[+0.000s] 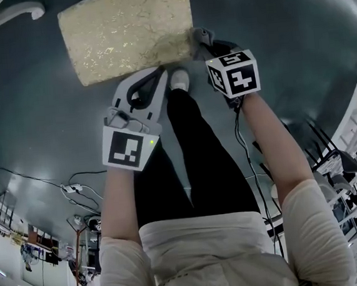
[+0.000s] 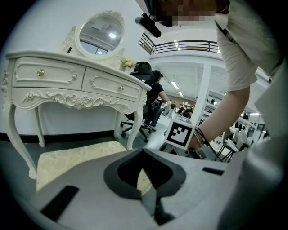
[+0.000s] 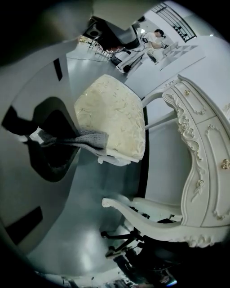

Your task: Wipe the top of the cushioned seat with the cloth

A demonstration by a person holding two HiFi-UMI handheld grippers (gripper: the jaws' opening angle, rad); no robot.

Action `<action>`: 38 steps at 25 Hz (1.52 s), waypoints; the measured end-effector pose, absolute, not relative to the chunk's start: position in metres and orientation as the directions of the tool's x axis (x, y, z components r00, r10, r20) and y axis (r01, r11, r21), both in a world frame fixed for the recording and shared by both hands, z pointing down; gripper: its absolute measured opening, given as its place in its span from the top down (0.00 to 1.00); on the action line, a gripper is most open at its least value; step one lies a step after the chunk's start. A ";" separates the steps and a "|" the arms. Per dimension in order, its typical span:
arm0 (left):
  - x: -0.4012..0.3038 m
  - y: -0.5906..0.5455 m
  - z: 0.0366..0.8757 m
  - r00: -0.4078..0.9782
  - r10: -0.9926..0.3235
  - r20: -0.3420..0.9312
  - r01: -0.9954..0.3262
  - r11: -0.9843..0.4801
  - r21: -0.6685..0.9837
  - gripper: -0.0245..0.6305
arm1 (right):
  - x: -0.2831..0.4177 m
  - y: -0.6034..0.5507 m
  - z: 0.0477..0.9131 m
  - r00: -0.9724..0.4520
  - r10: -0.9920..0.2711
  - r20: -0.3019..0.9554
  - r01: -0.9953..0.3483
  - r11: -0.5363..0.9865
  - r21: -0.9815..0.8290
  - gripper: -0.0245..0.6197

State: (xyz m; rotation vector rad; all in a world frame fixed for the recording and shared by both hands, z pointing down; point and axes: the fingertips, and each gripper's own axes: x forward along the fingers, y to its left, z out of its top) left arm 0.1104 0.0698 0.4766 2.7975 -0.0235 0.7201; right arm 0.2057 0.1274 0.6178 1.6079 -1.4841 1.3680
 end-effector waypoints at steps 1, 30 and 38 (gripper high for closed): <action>0.109 0.069 0.474 0.879 0.047 0.474 -0.073 -0.970 0.233 0.96 | 0.207 0.127 0.614 -0.123 -0.384 0.915 -0.945 -0.234 -0.226 0.92; 0.020 0.033 0.130 0.966 -0.051 0.253 -0.037 -0.997 -0.063 0.96 | 0.080 0.066 0.212 -0.019 -0.815 0.580 -0.992 -0.055 -0.110 0.92; 0.015 0.013 0.034 0.983 -0.121 0.140 -0.100 -0.984 -0.144 0.96 | 0.088 0.064 0.097 0.038 -0.909 0.415 -0.998 -0.054 -0.027 0.92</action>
